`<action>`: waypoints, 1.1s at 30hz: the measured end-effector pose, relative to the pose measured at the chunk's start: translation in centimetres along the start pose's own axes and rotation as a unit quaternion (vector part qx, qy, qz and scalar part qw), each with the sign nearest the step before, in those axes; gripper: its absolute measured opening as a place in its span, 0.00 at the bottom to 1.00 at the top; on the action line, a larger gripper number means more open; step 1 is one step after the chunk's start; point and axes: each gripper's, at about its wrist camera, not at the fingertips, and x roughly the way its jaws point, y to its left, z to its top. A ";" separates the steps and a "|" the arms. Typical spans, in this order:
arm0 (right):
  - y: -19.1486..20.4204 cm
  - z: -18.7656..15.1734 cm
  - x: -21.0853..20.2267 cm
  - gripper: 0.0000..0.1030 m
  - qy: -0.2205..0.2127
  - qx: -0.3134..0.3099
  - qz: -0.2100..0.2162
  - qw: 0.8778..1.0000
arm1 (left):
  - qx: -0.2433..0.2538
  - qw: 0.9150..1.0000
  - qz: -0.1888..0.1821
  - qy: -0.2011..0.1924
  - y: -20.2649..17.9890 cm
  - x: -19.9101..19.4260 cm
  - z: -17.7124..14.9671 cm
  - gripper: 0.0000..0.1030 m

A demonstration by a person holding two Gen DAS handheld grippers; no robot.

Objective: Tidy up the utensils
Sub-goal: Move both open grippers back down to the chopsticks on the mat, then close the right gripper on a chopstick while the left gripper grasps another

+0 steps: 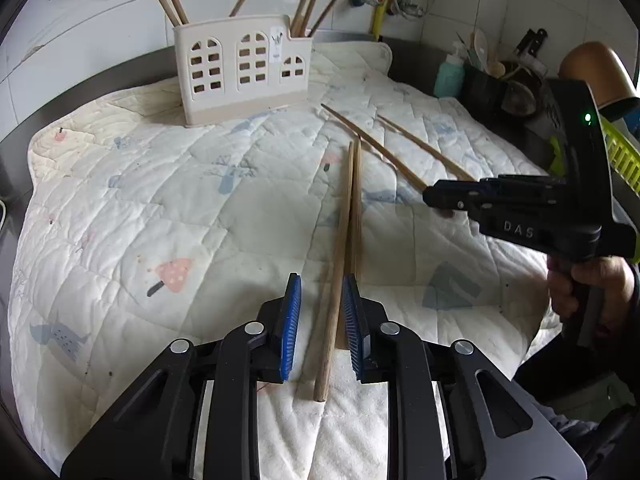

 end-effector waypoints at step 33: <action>0.7 1.1 -5.3 0.07 -0.076 -0.021 -0.020 0.997 | -0.042 0.999 0.017 -0.011 0.0 0.5 -1.4 0.06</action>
